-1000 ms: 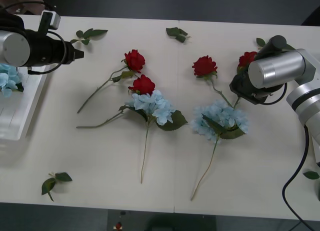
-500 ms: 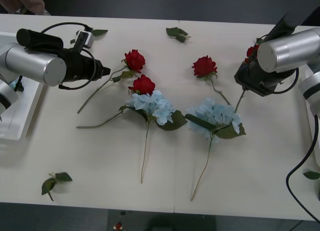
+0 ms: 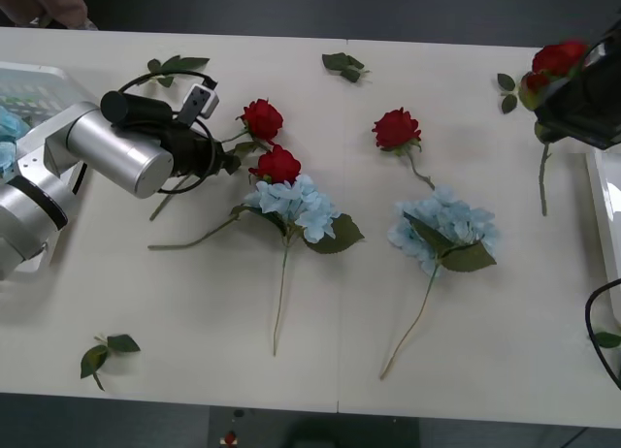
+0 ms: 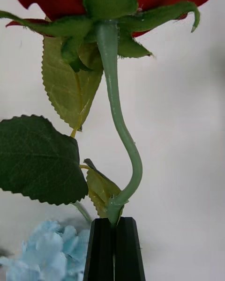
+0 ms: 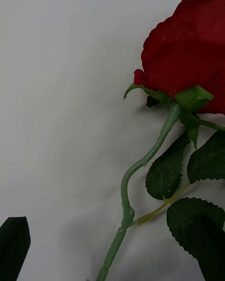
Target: Put the red flowers into the right box and the blue flowers into the left box
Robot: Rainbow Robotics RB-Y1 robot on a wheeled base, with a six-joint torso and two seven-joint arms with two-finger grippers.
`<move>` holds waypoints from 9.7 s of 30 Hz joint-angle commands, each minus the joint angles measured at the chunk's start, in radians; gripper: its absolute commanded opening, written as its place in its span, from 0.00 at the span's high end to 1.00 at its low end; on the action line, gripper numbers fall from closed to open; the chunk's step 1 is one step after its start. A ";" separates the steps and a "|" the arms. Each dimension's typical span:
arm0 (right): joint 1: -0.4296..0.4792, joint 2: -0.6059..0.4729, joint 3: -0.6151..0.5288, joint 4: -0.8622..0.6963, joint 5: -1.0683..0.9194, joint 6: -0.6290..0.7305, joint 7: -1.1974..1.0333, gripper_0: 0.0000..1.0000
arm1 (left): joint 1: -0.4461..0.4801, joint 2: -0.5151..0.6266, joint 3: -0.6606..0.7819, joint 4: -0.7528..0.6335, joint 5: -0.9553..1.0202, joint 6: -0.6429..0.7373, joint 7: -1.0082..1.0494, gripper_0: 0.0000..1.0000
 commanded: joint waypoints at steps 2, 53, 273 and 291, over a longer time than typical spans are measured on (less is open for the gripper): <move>-0.032 -0.073 -0.109 -0.034 0.007 0.079 0.161 1.00 | -0.056 -0.026 0.014 0.054 -0.023 -0.010 0.052 0.00; 0.398 -0.209 -0.340 0.287 0.006 -0.501 0.675 0.54 | -0.079 -0.036 -0.013 0.118 -0.016 -0.065 0.171 1.00; 0.615 -0.188 -0.546 -0.170 0.135 -0.177 0.526 0.00 | 0.137 -0.171 0.255 -0.250 -0.129 0.365 -0.145 0.00; 0.418 -0.169 -0.389 -0.347 -0.002 0.090 0.519 0.00 | 0.137 -0.186 0.163 -0.233 -0.201 0.365 -0.106 0.00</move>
